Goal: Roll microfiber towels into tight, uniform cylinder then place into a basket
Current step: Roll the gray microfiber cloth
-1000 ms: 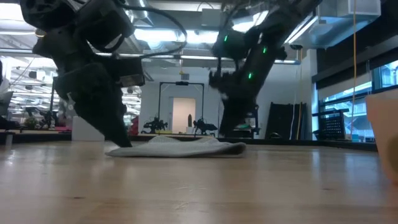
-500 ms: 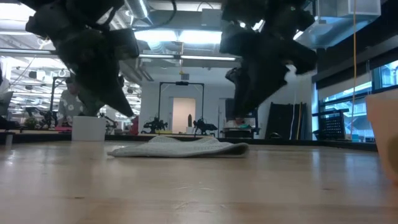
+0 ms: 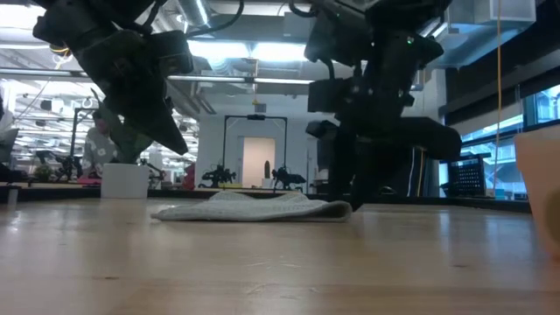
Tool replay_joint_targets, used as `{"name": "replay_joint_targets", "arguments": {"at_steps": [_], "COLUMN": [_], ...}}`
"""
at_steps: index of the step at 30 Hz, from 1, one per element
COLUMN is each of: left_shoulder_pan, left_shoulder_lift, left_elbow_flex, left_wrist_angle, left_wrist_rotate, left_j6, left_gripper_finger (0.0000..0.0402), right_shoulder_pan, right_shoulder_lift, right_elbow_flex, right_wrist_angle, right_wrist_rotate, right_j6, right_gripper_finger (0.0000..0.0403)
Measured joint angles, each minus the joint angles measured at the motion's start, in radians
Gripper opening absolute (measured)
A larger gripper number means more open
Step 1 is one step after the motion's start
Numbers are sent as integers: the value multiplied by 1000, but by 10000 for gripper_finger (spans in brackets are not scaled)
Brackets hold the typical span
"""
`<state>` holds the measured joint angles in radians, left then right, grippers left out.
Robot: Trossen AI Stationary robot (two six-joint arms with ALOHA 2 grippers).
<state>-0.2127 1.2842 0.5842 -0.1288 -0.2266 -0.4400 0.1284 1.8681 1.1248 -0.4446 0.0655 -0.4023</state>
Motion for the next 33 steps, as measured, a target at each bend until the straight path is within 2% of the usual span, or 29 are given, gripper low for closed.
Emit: {"name": "replay_joint_targets", "arguments": {"at_steps": [18,22,28,33], "left_shoulder_pan": [0,0,-26,-62], "left_shoulder_lift": [0,0,22,41], "left_elbow_flex": [0,0,1,2], "left_wrist_angle": [0,0,1,1], "left_wrist_rotate": [0,1,10,12], "left_j6": [2,2,56,83], "left_gripper_finger": [82,82,82,82], "right_shoulder_pan": [0,1,0,-1], "right_shoulder_lift": [65,66,68,70], "right_elbow_flex": [5,3,3,2], "right_wrist_angle": [52,49,61,78], "right_wrist_rotate": [-37,-36,-39,-51], "right_j6": [6,43,159,235], "right_gripper_finger": [154,117,21,15]}}
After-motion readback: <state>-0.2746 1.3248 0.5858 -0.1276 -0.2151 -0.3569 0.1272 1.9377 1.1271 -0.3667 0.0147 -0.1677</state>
